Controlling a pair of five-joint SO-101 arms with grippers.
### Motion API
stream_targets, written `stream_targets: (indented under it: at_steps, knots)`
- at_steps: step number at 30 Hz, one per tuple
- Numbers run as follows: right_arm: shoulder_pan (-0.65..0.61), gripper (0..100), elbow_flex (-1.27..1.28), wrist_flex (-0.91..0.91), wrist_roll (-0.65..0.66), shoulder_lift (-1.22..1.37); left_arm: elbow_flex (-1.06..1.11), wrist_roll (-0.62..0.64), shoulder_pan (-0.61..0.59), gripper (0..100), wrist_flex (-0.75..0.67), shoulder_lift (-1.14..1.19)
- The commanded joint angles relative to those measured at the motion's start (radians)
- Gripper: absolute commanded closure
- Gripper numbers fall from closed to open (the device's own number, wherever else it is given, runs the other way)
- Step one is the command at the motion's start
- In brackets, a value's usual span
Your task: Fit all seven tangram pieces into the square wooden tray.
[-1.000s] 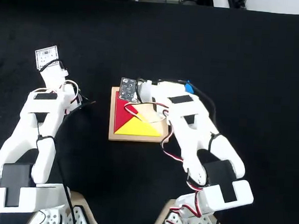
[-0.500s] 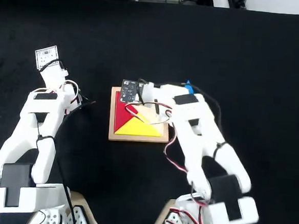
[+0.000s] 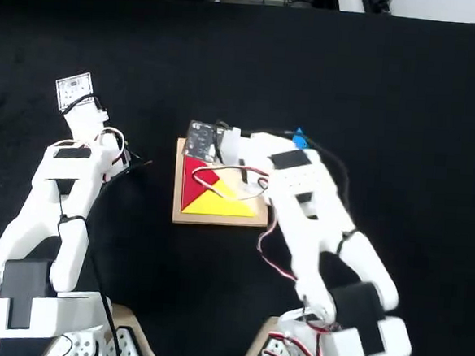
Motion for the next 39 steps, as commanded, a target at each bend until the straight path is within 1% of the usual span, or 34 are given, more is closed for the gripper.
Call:
stream_targets:
  at_steps: [1, 3, 6, 10, 12, 14, 19, 27, 39]
  knots:
    - [-0.044, 98.7, -0.117, -0.032, -0.104, 0.050, -0.016, -0.008, -0.007, 87, -0.018, -0.003]
    - [-0.054, 98.4, -0.168, -0.031, -0.129, 0.111, -0.016, -0.008, -0.007, 87, -0.018, -0.003]
    - [-0.055, 98.8, -0.239, -0.029, -0.132, 0.214, -0.016, -0.008, -0.008, 87, -0.018, -0.003]
    - [-0.055, 98.8, -0.335, 0.048, -0.132, 0.317, -0.016, -0.008, -0.007, 87, -0.018, -0.003]
    - [-0.055, 98.8, -0.377, 0.069, -0.153, 0.344, -0.016, -0.009, -0.007, 87, -0.018, -0.003]
    - [-0.055, 98.8, -0.400, 0.074, -0.181, 0.357, -0.016, -0.009, -0.007, 87, -0.018, -0.003]
    - [-0.048, 98.8, -0.407, 0.074, -0.181, 0.386, -0.016, -0.009, -0.007, 87, -0.018, -0.003]
    - [0.008, 98.8, -0.433, 0.031, -0.181, 0.467, -0.016, -0.009, -0.007, 87, -0.018, -0.003]
    - [0.087, 98.8, -0.429, 0.048, -0.180, 0.417, -0.016, -0.009, -0.007, 87, -0.018, -0.003]
